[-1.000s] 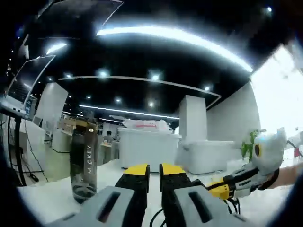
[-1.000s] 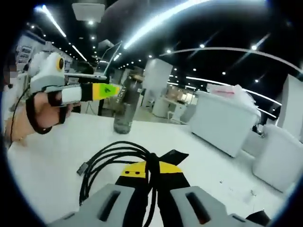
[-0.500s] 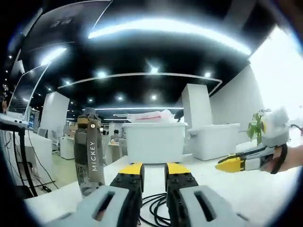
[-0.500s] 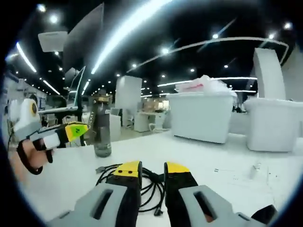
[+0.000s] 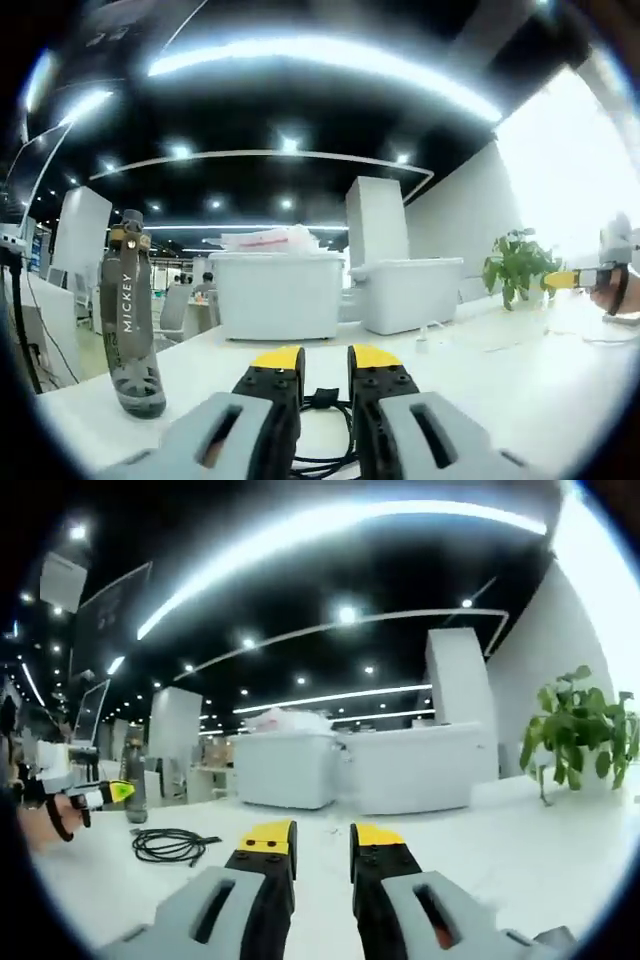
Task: Coil the Type-C to USB data cable on the desktop and secure it with Velcro straps.
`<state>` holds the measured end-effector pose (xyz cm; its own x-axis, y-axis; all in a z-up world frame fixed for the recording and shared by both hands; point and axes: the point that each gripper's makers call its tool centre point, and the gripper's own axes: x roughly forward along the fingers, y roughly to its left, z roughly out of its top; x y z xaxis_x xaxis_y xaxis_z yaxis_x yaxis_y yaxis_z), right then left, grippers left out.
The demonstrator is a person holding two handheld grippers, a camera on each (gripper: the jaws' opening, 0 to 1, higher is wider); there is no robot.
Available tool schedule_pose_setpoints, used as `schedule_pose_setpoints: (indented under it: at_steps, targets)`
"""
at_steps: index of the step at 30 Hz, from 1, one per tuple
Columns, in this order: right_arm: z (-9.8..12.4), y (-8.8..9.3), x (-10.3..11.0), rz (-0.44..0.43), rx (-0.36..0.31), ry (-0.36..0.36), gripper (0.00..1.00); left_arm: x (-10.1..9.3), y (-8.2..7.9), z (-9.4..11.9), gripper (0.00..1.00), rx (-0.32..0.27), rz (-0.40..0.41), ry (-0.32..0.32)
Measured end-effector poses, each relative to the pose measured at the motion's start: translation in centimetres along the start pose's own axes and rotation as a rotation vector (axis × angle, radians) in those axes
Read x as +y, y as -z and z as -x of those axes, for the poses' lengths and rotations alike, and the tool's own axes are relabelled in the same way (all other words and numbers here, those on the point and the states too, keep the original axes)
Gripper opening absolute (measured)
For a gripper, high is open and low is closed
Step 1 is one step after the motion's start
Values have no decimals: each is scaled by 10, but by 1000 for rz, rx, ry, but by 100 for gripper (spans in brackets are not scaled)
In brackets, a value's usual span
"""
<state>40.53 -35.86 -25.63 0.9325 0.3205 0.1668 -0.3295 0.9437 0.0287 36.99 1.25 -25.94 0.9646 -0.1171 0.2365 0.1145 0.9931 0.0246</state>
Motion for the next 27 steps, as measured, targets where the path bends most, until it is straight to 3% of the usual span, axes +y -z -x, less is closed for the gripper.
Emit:
schedule_pose_setpoints:
  at_steps: [3, 5, 8, 11, 14, 27]
  targets:
    - [7, 14, -16, 2, -9, 57, 27, -5, 3, 3, 22, 6, 11, -13]
    - [7, 24, -11, -47, 61, 35, 30, -5, 10, 6, 23, 24, -3, -32]
    - [9, 19, -1, 4, 29, 25, 36, -5, 21, 6, 28, 55, -53, -50]
    - [13, 18, 9, 29, 5, 15, 39, -2, 29, 5, 36, 74, -42, -59]
    - [16, 19, 10, 65, -1, 21, 45, 0, 37, 5, 37, 103, -42, -65]
    - [13, 34, -4, 22, 51, 68, 49, 0, 38, 5, 38, 114, -100, -65]
